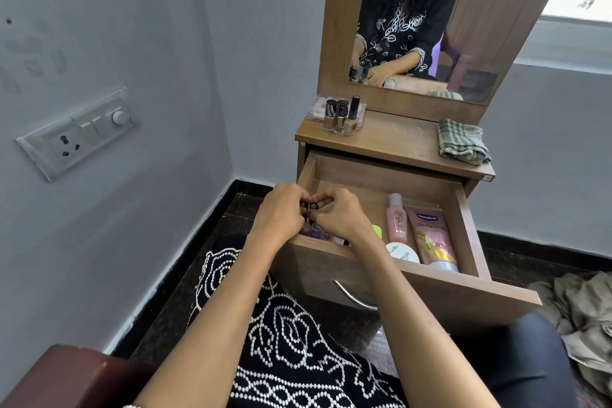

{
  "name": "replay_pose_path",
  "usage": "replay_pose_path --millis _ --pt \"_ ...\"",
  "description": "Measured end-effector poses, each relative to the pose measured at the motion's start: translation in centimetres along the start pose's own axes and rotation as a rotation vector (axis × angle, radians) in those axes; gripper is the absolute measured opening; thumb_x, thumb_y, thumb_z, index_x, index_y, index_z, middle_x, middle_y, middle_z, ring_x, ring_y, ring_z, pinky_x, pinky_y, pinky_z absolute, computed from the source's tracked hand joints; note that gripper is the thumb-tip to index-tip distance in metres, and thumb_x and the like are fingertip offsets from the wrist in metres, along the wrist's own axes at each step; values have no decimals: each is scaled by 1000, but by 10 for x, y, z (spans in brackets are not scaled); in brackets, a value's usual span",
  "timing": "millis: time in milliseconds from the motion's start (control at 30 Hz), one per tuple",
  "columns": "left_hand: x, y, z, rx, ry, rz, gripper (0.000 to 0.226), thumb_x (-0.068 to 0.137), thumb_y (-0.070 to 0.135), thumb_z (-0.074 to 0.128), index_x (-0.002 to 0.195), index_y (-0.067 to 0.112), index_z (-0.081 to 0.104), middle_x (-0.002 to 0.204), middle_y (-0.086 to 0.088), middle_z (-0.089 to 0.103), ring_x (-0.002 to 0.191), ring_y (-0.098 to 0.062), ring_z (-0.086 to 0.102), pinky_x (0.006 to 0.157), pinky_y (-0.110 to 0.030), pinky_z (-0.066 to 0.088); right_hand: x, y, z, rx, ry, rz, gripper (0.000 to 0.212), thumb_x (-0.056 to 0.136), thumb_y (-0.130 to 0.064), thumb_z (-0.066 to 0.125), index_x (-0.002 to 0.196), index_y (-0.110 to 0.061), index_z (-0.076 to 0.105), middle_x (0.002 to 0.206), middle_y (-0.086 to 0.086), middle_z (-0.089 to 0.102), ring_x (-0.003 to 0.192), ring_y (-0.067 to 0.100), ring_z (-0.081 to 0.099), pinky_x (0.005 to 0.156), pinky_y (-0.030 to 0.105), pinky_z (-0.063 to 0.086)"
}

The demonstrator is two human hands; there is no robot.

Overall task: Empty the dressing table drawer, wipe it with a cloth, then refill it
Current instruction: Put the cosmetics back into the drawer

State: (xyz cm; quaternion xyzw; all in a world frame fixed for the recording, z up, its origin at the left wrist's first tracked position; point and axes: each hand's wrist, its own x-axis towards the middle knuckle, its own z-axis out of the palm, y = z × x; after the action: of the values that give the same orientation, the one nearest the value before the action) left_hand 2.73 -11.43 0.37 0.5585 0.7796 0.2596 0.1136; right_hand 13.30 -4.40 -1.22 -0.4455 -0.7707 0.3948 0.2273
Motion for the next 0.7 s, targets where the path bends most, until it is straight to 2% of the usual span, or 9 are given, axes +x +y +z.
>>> replay_pose_path --millis 167,400,533,600,700 --pt "0 1 0 50 -15 8 29 85 6 60 109 21 69 106 -7 68 96 -24 64 83 -40 53 0 1 0 -25 -15 5 18 78 -12 68 95 -13 68 83 0 64 75 13 61 63 18 49" --pt "1 1 -2 20 -36 4 34 86 0 56 108 21 70 104 -7 69 94 -23 64 84 -42 53 0 -1 0 -34 -35 22 18 79 -21 69 96 -16 68 78 -5 61 64 4 56 43 6 38" --pt "1 2 -3 -10 -43 0 32 88 0 55 111 18 69 107 -9 68 97 -24 64 87 -42 52 -1 -2 0 -60 -29 10 19 80 -23 69 98 -16 69 79 -5 60 72 8 57 43 4 35" --pt "1 2 -3 -17 -37 0 32 88 1 55 111 19 68 108 -9 68 98 -24 63 88 -41 52 -1 -1 1 -57 -23 13 19 79 -25 70 97 -17 69 77 -7 60 69 6 57 42 4 35" --pt "2 1 -1 -35 -33 -5 31 89 2 55 113 18 67 112 -8 67 102 -24 63 91 -40 51 0 -1 1 -64 -16 4 21 78 -28 71 96 -18 70 77 -8 61 71 6 58 54 10 41"
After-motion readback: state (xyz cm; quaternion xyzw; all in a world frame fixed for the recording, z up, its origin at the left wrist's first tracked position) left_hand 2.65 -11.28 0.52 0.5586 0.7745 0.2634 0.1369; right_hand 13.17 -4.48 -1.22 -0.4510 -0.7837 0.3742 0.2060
